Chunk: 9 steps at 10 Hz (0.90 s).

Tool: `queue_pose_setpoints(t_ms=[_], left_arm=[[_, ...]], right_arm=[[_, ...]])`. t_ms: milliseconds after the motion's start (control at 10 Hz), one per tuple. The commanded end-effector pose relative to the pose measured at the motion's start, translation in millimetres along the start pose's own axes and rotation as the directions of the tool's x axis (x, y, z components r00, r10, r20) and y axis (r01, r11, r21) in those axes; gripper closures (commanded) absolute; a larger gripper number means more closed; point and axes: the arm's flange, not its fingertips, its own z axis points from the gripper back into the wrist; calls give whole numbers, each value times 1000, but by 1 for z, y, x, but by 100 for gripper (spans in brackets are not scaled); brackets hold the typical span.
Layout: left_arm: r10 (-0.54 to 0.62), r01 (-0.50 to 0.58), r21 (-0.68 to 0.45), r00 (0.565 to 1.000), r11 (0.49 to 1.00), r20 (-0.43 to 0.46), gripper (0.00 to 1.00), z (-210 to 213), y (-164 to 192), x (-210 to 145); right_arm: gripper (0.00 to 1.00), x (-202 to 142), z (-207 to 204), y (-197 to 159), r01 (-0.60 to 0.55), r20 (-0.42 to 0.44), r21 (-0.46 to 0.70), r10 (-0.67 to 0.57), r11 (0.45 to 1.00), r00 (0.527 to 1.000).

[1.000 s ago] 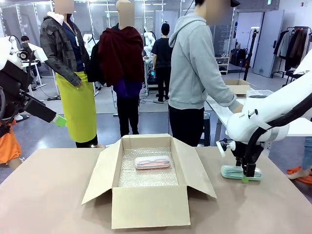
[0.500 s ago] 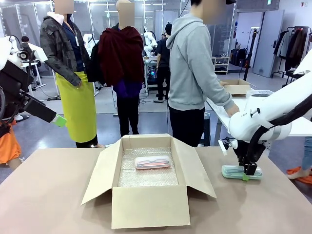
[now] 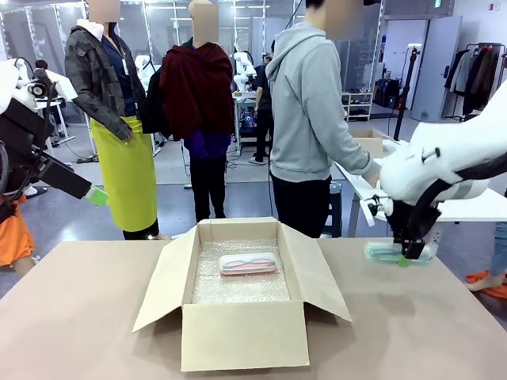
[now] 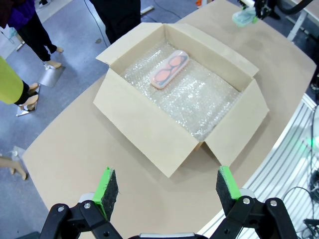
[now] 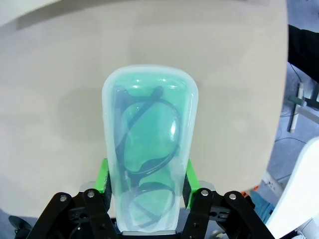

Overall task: Pack the glasses set securely to prepare it for shipping.
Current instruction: Put the Glasses case from the right side of the table into the Package Box.

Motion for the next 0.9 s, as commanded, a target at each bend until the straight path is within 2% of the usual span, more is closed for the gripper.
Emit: queue_pose_setpoints(t_ms=[0,300,400,500,800], left_arm=[[-3,3,-5,1000,1000,5,0,1,1,0],[-3,3,-5,1000,1000,5,0,1,1,0],[-3,3,-5,1000,1000,5,0,1,1,0],[-3,3,-5,1000,1000,5,0,1,1,0],[-3,3,-5,1000,1000,5,0,1,1,0]], right_arm=[[66,19,21,19,50,15,9,-50,999,999],[66,28,32,28,23,30,-11,-23,1000,999],[66,25,31,29,45,39,-13,-45,999,998],[66,28,37,22,1,15,-7,-1,1000,1000],[66,28,37,22,1,15,-7,-1,1000,1000]])
